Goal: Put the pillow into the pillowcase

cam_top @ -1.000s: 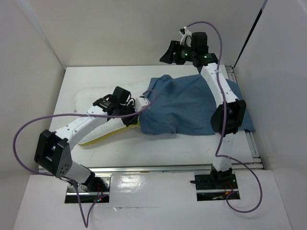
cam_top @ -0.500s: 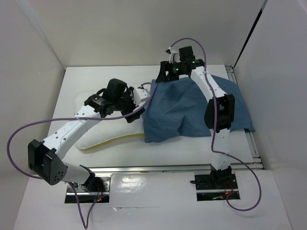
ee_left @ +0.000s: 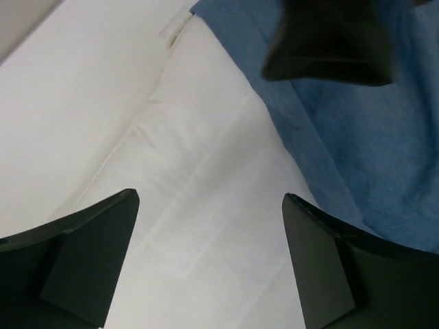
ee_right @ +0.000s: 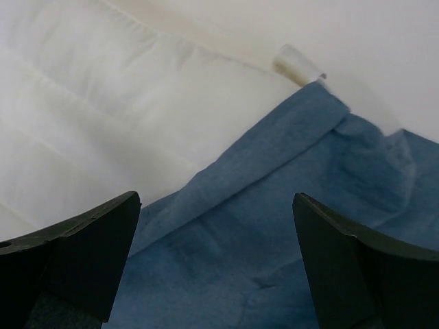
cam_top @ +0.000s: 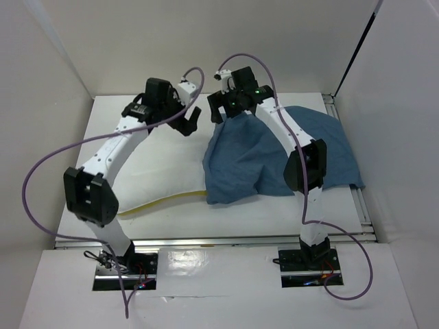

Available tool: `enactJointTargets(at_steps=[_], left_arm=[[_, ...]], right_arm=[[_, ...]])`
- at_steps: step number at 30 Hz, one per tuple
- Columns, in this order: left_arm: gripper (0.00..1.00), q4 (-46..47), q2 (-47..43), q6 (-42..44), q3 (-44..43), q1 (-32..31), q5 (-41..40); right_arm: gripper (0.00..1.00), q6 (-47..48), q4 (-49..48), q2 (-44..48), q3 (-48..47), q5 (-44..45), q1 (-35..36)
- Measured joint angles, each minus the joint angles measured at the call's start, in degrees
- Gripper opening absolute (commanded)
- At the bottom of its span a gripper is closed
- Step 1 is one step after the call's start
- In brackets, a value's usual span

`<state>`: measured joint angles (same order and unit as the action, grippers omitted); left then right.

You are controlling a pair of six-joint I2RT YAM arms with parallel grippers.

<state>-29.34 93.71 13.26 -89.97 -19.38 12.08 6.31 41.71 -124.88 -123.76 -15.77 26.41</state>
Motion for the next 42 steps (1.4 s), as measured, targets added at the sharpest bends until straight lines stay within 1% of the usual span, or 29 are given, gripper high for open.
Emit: enactJointTargets(at_steps=[3, 6, 8, 11, 13, 17, 19, 22, 23, 27, 33, 34, 36, 38, 39, 40, 42], left_arm=[[1.00, -1.68, 8.35, -1.77, -8.37, 4.52, 5.84], [1.00, -4.39, 16.63, -2.73, -16.24, 9.53, 12.37], [1.00, -9.20, 23.08, -2.67, -23.91, 12.20, 16.28], [1.00, -14.78, 32.74, -1.07, -35.98, 13.97, 20.50], [1.00, -17.57, 36.98, 0.66, -40.39, 14.01, 22.40], [1.00, -21.33, 39.19, 4.94, -39.69, 13.42, 24.30], [0.98, -22.51, 39.21, 7.63, -38.64, 13.16, 24.72], [0.98, -23.37, 39.45, 9.75, -37.68, 12.87, 25.27], [0.99, -23.37, 39.63, 10.58, -37.38, 12.85, 25.31], [0.99, -21.97, 40.46, 11.98, -34.51, 12.85, 24.90], [0.99, -16.76, 40.85, 12.02, -30.18, 12.79, 24.15], [0.83, -15.93, 40.85, 12.00, -29.73, 12.79, 24.09], [0.59, -15.34, 40.89, 11.87, -29.31, 12.66, 24.02], [0.39, -15.41, 41.13, 12.00, -29.24, 12.33, 23.91], [0.08, -15.52, 41.27, 12.04, -29.29, 12.17, 23.78], [0.00, -15.80, 41.46, 12.24, -29.31, 11.93, 23.82], [0.00, -15.85, 41.57, 12.55, -29.16, 11.34, 23.26]], right_arm=[[1.00, 0.07, 0.07, 0.11, -0.72, 0.68, -1.20], [1.00, 0.42, 0.42, 0.11, 0.59, 1.01, -1.70], [1.00, 0.59, 1.49, 0.11, 0.90, 0.39, -1.79], [1.00, 0.66, 4.04, -0.11, -0.22, -1.53, -2.14], [1.00, 0.66, 4.83, -0.26, -1.18, -2.78, -2.38], [1.00, 0.63, 6.80, -0.74, -2.54, -4.61, -3.32], [1.00, 0.63, 7.58, -1.77, -4.28, -5.07, -3.82], [1.00, 0.59, 8.37, -3.19, -6.58, -5.68, -4.50], [1.00, 0.59, 8.61, -3.63, -7.15, -5.90, -4.66], [0.99, 0.59, 9.18, -4.63, -8.13, -6.38, -5.07], [0.97, 0.59, 9.77, -5.79, -8.35, -7.34, -5.09], [0.97, 0.55, 9.88, -5.95, -8.35, -7.39, -5.09], [0.97, 0.20, 10.08, -6.23, -8.35, -7.45, -5.09], [0.97, -0.17, 10.08, -6.43, -8.35, -7.50, -5.33], [0.95, -0.39, 10.08, -6.56, -8.37, -7.54, -5.35], [0.95, -0.68, 10.12, -6.80, -8.61, -7.58, -5.35], [0.95, -0.92, 10.21, -7.21, -9.03, -7.61, -5.35]])
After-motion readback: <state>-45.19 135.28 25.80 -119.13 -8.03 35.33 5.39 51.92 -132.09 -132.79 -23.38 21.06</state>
